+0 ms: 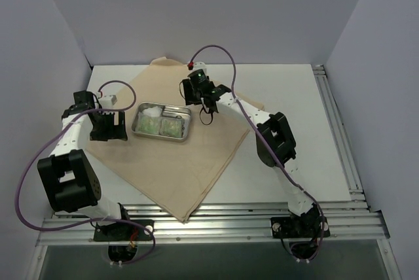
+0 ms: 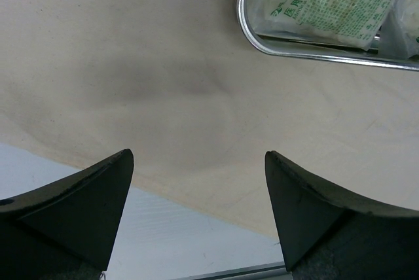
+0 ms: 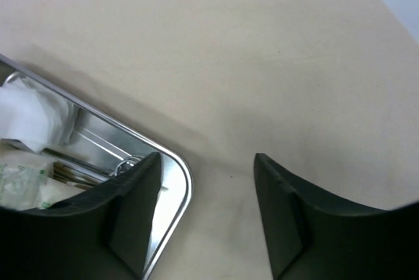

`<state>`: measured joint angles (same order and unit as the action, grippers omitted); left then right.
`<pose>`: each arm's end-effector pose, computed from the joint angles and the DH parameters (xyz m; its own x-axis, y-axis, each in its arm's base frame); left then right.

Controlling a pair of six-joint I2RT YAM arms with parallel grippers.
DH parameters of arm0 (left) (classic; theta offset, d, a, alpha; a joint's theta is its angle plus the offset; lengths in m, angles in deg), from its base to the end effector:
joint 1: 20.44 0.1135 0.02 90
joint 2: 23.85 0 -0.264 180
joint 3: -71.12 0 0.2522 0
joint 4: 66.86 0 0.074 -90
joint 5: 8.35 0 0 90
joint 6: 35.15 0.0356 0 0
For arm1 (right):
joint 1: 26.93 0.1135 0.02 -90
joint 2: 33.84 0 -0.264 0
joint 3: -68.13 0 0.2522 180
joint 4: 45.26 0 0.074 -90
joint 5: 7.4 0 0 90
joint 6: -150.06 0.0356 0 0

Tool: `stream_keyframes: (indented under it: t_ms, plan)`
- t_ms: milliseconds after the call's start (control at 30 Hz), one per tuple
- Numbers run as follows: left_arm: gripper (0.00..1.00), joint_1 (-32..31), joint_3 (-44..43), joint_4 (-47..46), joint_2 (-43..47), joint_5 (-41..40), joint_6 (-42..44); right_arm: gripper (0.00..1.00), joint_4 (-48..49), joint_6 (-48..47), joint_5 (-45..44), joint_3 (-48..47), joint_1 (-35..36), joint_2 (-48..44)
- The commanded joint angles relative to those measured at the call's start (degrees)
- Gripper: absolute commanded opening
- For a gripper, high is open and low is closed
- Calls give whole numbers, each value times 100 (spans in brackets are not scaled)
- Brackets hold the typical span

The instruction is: Prepare the surgical pack

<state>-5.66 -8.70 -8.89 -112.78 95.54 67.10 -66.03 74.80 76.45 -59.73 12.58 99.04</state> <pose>0.2984 0.0699 0.2375 -0.9037 -0.0254 -0.4275 0.0353 0.9904 -0.1334 0.4263 0.3466 0.2373 -0.4666 -0.0569 -0.8826 -0.4544 0.8716 0.1840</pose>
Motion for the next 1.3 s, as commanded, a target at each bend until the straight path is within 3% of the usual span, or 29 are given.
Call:
stream_keyframes:
  t_ms: [0,100,367,500,767,1000,1267]
  plan:
    - [91,24,-214,-298,-37,26,-39,49,15,915,-475,397,171,-429]
    - [90,24,-310,-307,-212,0,-73,40,85,1468,-265,765,303,-465]
    - [90,24,-293,-307,-169,26,-83,39,497,2085,43,1531,338,-588]
    - [90,24,-267,-298,-178,-9,-74,29,613,2199,439,1628,330,-517]
    - [90,33,-276,-246,-55,8,-47,6,455,2033,273,1787,269,-728]
    - [90,33,-241,-211,24,-53,-30,1,-37,1479,97,1488,14,-649]
    - [90,33,-240,-184,95,-123,5,0,120,1059,79,1391,4,-570]
